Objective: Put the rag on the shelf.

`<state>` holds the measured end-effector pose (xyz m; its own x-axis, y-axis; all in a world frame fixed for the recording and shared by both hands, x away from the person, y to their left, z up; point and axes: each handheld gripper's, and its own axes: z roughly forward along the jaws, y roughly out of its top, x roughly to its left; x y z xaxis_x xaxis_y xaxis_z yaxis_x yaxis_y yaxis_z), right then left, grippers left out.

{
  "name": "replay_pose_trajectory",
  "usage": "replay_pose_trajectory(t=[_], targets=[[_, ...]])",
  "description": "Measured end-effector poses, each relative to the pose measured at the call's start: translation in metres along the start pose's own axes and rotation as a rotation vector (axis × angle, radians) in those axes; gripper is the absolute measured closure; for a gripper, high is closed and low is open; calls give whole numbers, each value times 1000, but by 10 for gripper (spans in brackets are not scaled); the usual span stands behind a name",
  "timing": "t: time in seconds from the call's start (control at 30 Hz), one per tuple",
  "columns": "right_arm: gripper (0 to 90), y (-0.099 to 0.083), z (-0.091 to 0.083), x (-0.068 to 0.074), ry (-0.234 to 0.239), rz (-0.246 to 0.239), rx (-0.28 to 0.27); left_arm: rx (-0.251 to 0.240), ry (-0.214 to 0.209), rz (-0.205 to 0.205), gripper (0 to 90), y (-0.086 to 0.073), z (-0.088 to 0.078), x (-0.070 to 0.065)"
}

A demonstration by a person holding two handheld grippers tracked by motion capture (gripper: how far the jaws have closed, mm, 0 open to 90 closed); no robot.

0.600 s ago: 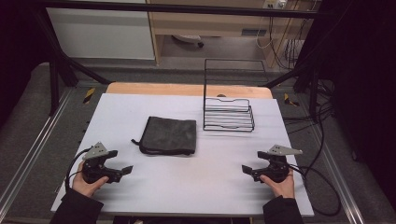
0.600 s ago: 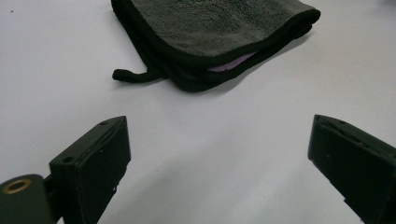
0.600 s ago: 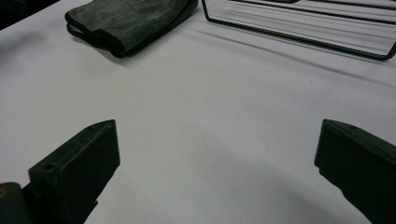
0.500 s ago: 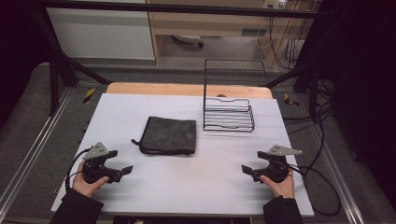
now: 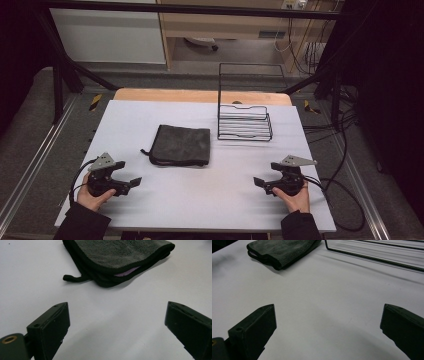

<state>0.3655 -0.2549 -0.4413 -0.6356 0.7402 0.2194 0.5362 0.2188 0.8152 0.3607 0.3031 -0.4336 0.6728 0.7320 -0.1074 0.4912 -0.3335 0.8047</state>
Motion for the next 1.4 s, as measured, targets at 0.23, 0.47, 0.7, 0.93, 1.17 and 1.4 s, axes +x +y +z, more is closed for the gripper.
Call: replay_pose_trajectory(t=[0.23, 0.47, 0.7, 0.93, 1.17, 1.4], targets=[[15, 5, 11, 11, 14, -22, 12, -2, 3, -5, 62, 0, 1, 0], [32, 11, 25, 25, 22, -53, 39, -1, 4, -1, 64, 0, 0, 0], [39, 19, 37, 36, 27, -70, 42, -2, 9, -5, 66, 0, 0, 0], [62, 31, 54, 52, 32, -88, 49, -3, 10, -9, 67, 0, 1, 0], [130, 43, 73, 68, 41, -111, 64, -1, 10, -10, 68, 0, 1, 1], [265, 57, 101, 89, 49, -141, 74, -3, 11, -10, 71, -1, 0, 1]])
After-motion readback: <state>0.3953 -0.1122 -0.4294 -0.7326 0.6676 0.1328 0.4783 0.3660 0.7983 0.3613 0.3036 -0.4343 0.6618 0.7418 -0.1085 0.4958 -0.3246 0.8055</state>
